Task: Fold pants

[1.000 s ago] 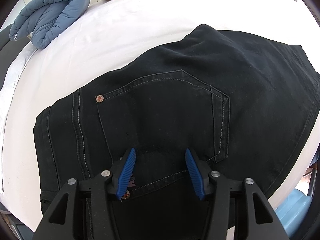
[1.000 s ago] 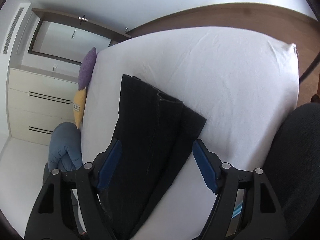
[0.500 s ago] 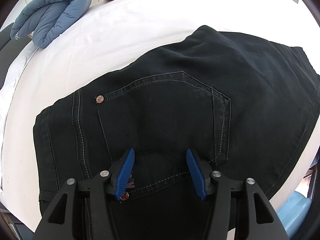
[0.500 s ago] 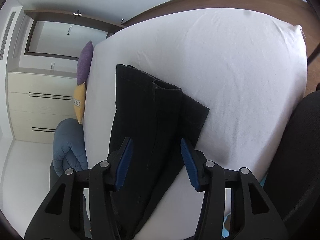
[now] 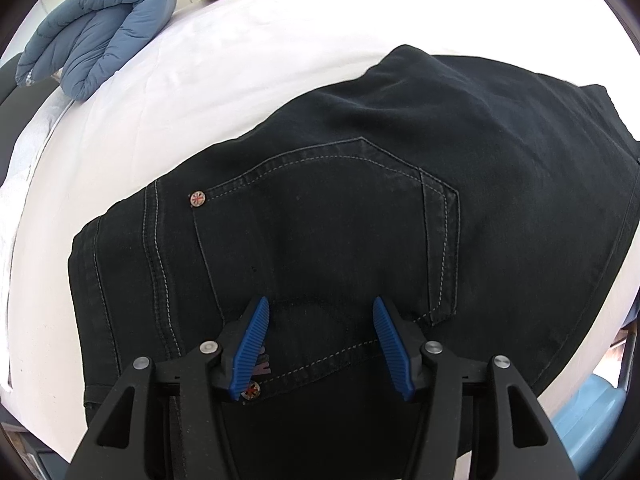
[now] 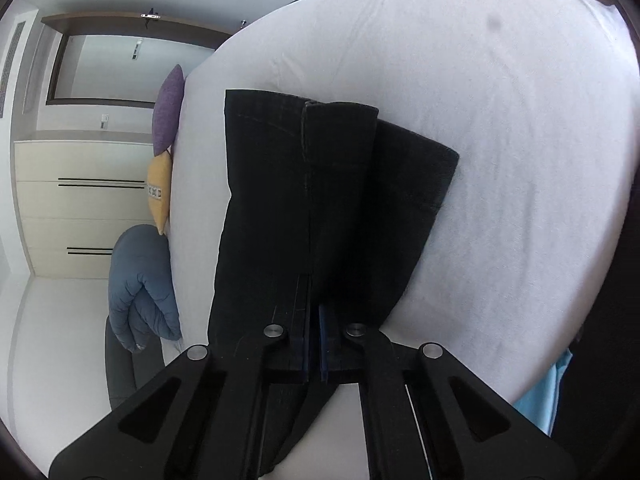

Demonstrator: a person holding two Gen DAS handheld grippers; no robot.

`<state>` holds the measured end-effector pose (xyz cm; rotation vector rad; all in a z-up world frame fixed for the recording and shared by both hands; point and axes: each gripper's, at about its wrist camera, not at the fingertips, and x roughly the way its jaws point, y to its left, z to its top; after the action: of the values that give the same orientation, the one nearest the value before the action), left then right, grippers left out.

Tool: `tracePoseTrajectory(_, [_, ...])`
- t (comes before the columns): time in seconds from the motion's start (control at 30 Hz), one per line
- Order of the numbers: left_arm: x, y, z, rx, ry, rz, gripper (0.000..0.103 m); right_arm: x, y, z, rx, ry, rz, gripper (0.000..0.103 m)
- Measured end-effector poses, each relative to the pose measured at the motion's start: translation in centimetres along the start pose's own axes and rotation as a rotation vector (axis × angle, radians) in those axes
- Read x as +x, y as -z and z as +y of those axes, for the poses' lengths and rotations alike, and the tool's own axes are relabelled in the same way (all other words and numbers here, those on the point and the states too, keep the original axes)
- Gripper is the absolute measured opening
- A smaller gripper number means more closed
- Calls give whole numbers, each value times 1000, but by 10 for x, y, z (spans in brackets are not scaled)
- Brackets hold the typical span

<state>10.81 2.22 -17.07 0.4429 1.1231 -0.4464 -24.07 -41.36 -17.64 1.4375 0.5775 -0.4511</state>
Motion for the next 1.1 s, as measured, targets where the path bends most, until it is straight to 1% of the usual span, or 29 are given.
tracePoseTrajectory(0.17, [-2, 2, -3, 57, 0, 29, 58, -7, 6, -5, 17, 31, -7, 1])
tracePoseTrajectory(0.23, [-3, 4, -4, 72, -3, 40, 58, -6, 5, -10, 40, 23, 1, 1])
tracePoseTrajectory(0.33, [-5, 9, -5, 95, -12, 47, 58, -5, 4, -9, 34, 25, 5, 1])
tracePoseTrajectory(0.43, [-6, 15, -2, 86, -5, 47, 60, -4, 3, -6, 9, 35, 10, 1])
tracePoseTrajectory(0.53, [-8, 19, -1, 78, -4, 40, 60, 3, -1, -16, 48, 19, 23, 1])
tracePoseTrajectory(0.57, [-10, 21, -1, 78, -8, 35, 59, 3, 0, -14, 42, 22, 20, 1])
tracePoseTrajectory(0.63, [-14, 23, -2, 74, -17, 23, 59, 4, -1, -4, -17, 40, 21, 2])
tracePoseTrajectory(0.7, [-25, 23, -5, 61, -15, 0, 57, 3, -4, 3, -46, 48, 51, 3])
tracePoseTrajectory(0.77, [-44, 19, -10, 44, 10, -58, 57, -6, -8, 10, -77, 110, 69, 5])
tracePoseTrajectory(0.83, [-60, 9, -19, 27, 32, -119, 57, -18, -9, 19, -121, 156, 55, 6])
tracePoseTrajectory(0.87, [-63, 3, -23, 20, 45, -137, 57, -25, -8, 29, -166, 185, 39, 6])
tracePoseTrajectory(0.9, [-65, -5, -30, 13, 62, -154, 57, -31, -7, 41, -214, 182, 24, 6])
tracePoseTrajectory(0.97, [-59, -19, -47, 26, 92, -163, 59, -28, 0, 72, -327, 130, 30, 6])
tracePoseTrajectory(1.03, [-45, -32, -67, 49, 97, -157, 59, -11, 9, 96, -387, 45, 79, 6])
tracePoseTrajectory(1.1, [-29, -36, -84, 58, 134, -137, 59, 22, 19, 112, -413, -22, 165, 6])
